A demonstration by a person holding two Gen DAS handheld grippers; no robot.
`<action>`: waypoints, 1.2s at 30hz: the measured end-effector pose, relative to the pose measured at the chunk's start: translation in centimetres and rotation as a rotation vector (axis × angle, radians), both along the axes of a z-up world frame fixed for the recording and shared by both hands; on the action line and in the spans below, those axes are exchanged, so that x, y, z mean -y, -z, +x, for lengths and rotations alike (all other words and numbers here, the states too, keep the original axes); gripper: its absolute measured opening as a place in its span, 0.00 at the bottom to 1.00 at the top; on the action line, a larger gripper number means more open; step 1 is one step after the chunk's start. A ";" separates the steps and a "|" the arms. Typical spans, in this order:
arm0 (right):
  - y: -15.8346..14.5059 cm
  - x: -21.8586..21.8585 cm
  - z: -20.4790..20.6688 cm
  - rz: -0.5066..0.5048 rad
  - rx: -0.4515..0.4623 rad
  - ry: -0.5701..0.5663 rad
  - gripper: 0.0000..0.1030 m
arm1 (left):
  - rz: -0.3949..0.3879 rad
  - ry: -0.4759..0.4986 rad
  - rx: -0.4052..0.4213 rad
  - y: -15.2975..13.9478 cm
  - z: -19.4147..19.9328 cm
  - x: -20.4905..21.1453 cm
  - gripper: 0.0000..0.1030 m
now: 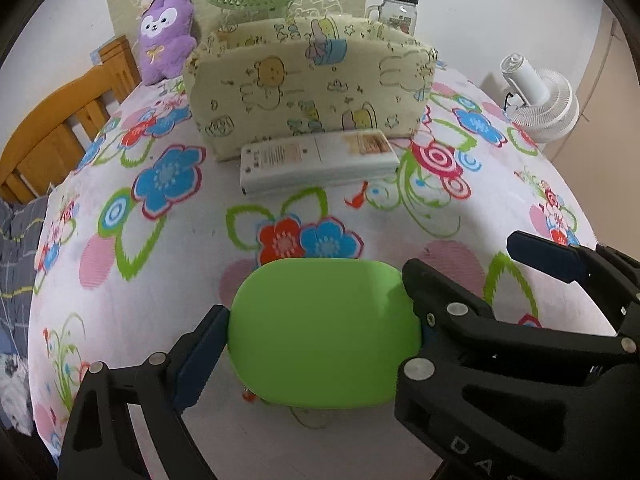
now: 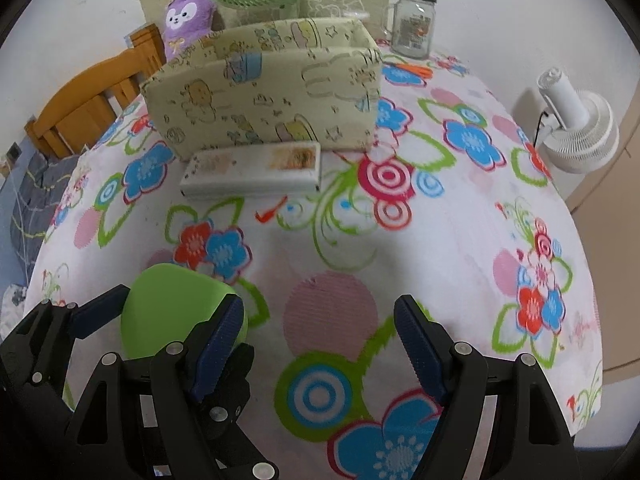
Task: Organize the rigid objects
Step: 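Close the left tool on the green rounded lid, then move the right tool to the white power bank while the left tool holds the lid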
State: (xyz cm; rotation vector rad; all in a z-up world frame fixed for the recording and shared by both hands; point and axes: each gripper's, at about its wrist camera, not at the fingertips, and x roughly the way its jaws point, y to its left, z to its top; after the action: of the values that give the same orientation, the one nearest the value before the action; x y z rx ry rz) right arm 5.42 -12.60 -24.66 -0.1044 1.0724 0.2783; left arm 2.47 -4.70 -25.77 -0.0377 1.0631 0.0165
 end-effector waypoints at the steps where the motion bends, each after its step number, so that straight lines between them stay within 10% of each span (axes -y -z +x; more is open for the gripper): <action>1: -0.1 -0.2 0.3 0.005 0.001 -0.002 0.78 | -0.001 0.009 0.003 -0.2 0.3 -0.2 0.93; 23: 0.3 -5.3 6.9 -0.119 0.024 -0.255 0.78 | 0.001 0.104 -0.081 0.6 6.0 -4.9 0.93; 36: 1.3 -6.0 10.1 -0.114 0.038 -0.469 0.78 | 0.009 -0.022 -0.159 1.5 7.9 -5.5 0.93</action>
State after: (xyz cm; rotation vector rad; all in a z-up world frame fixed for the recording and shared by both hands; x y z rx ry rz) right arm 15.52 -6.64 -25.93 -0.4652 1.0168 0.6341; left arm 10.38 0.83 -27.23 -0.0405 1.2213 0.0448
